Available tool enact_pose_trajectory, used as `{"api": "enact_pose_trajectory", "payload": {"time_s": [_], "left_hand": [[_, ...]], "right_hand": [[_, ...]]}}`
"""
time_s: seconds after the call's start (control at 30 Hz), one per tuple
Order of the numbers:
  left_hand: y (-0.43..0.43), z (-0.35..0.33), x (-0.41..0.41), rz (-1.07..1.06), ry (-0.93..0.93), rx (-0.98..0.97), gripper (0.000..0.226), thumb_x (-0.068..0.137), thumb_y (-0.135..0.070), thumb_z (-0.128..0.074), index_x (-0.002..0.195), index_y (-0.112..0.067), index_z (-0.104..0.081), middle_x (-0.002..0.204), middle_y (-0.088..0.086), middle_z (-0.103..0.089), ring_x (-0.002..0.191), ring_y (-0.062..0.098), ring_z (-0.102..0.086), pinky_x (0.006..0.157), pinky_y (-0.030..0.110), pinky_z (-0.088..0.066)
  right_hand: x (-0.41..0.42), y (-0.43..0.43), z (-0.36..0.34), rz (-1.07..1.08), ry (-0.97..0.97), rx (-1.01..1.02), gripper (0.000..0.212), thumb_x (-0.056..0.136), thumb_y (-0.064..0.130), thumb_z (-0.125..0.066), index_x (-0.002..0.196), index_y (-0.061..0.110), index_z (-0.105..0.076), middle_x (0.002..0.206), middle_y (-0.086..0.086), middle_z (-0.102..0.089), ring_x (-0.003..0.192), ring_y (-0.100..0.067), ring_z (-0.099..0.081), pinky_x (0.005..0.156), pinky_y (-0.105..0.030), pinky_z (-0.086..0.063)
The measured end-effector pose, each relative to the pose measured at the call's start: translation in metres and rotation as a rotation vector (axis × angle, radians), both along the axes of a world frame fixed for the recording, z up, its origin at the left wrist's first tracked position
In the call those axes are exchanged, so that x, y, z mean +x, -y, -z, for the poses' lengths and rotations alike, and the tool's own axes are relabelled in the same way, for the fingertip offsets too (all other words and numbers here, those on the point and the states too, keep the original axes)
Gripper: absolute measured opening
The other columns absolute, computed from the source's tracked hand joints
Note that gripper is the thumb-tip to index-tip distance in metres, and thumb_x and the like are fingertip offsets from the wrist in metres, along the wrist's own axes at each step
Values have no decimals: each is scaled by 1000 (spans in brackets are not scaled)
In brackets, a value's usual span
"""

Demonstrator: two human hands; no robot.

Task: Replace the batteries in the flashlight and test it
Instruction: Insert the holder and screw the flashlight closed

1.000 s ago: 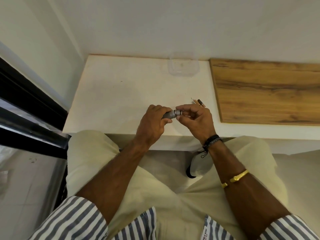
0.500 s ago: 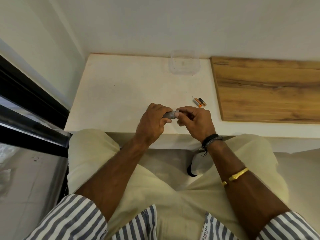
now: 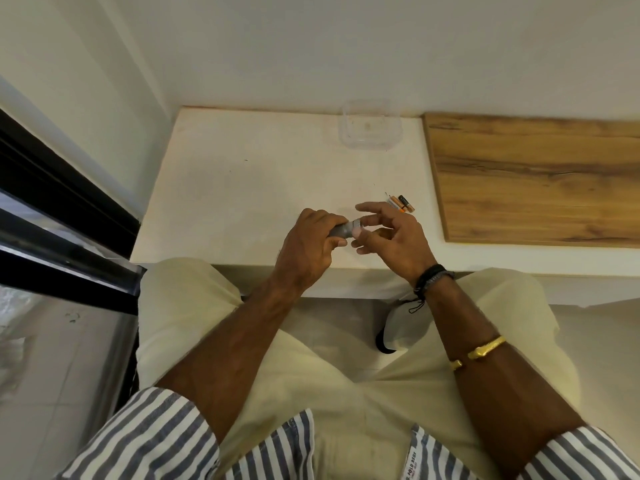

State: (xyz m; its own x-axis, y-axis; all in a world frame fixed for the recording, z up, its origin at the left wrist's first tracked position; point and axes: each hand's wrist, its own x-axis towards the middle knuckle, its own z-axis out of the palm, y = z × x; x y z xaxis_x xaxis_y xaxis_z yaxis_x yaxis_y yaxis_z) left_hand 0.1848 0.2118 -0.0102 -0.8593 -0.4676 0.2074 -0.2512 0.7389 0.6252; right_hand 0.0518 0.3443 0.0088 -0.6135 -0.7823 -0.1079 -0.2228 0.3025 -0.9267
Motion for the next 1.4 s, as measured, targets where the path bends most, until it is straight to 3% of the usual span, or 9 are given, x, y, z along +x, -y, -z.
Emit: {"api": "enact_pose_trajectory", "payload": {"time_s": [0.1,0.2,0.4,0.6,0.73,1.0,1.2,1.3,1.4], "left_hand": [[1,2,0,-2,-1,-9,26,92,-16,-67,116,-8,-66,106,9,-69,96,22,-52,80,29,-42],[1,2,-1,10,-7,-18,25,92,-16,-67,115,-8,-66,105,8,-69,96,22,-53,81,32,-45],[-2,3,0,63,3,-29,25,91,-16,-67,115,-6,-66,105,9,-69,96,24,-54,82,28,-40],[2,3,0,4,12,-7,26,92,-16,-66,116,-7,-65,106,8,-69,96,22,-52,80,27,-39],[3,4,0,-2,29,-7,27,93,-16,-65,118,-7,-65,108,9,-69,96,21,-51,80,25,-37],[-1,5,0,48,11,-37,28,92,-18,-67,117,-7,-65,107,8,-69,98,23,-53,83,30,-41],[1,6,-1,11,10,-10,26,92,-16,-67,116,-7,-66,106,9,-69,96,23,-54,81,34,-46],[3,7,0,1,22,-9,26,92,-17,-66,116,-8,-65,106,8,-69,95,22,-52,80,30,-42],[2,6,0,6,26,-8,26,92,-17,-66,116,-8,-66,106,9,-69,96,22,-52,81,29,-41]], "right_hand": [[0,-1,-1,-14,-109,11,30,93,16,-72,123,9,-69,106,-10,-76,77,-19,-78,76,-39,-65],[4,0,0,45,-143,71,26,98,32,-66,108,9,-73,83,-7,-77,62,-16,-74,65,-41,-65],[10,9,6,119,-369,354,66,100,65,-34,68,16,-67,59,-2,-67,58,-25,-67,67,-42,-60],[4,3,5,-13,-58,69,31,93,28,-72,121,18,-65,105,-5,-74,74,-16,-76,67,-31,-65],[2,2,5,-15,-126,72,27,93,18,-72,120,12,-69,96,-8,-77,72,-16,-76,69,-37,-65],[7,6,7,132,-329,281,59,96,66,-45,59,23,-63,48,9,-59,49,-16,-60,62,-38,-59],[1,3,7,37,-39,72,33,93,38,-71,119,18,-65,97,-4,-75,72,-15,-76,62,-32,-64],[-2,2,9,-15,-118,61,31,91,19,-75,121,15,-68,100,-6,-75,74,-16,-76,65,-32,-65],[-1,2,11,12,-137,89,24,93,28,-72,112,13,-72,83,-3,-76,65,-12,-73,62,-29,-64]]}}
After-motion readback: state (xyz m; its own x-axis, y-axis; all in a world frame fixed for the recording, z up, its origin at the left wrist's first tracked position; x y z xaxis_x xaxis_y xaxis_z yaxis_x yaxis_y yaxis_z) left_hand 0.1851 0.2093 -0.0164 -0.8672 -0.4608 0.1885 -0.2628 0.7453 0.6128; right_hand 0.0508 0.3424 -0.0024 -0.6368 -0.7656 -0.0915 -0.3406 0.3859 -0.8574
